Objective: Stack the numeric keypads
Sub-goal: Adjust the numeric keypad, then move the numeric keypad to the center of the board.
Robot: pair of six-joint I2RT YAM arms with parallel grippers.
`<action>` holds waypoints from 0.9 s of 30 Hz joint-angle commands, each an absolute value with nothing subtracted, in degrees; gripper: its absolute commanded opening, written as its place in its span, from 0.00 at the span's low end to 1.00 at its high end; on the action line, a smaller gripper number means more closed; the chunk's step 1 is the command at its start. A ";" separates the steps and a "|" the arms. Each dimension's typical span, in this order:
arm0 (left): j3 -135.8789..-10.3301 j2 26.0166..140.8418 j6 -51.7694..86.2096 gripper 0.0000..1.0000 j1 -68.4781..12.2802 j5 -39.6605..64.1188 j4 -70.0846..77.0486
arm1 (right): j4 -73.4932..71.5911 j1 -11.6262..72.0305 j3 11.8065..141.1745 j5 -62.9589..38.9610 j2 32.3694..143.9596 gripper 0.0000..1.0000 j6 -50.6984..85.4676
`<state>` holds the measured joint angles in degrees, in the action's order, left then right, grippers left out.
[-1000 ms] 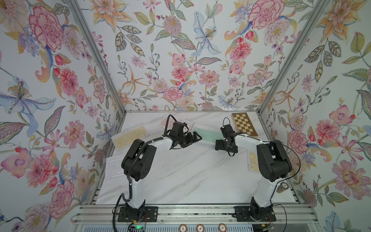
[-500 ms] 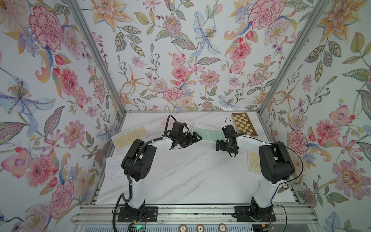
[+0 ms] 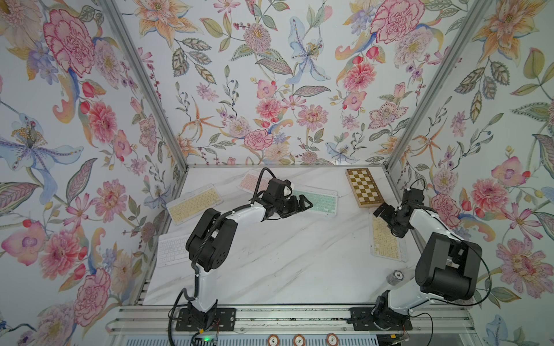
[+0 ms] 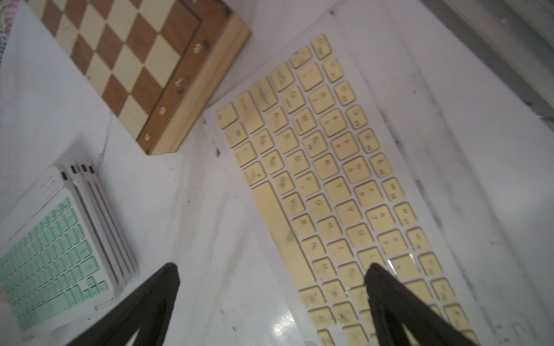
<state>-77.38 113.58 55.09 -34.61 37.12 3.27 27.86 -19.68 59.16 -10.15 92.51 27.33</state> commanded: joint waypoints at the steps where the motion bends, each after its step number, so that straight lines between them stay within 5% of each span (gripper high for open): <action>1: -79.79 116.30 54.97 0.99 -36.56 37.57 2.89 | 27.74 -22.24 59.41 -13.62 94.94 0.99 28.80; 9: -80.88 118.10 55.58 0.99 -38.58 38.58 3.66 | 24.87 -23.29 60.23 -14.27 102.50 0.99 30.26; 27: -78.43 117.37 55.64 0.99 -38.50 39.20 5.53 | 24.98 -8.60 53.32 -7.72 100.96 0.99 28.83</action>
<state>-79.26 117.67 55.16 -38.54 38.26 4.69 19.14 -11.51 57.12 -5.50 98.67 28.10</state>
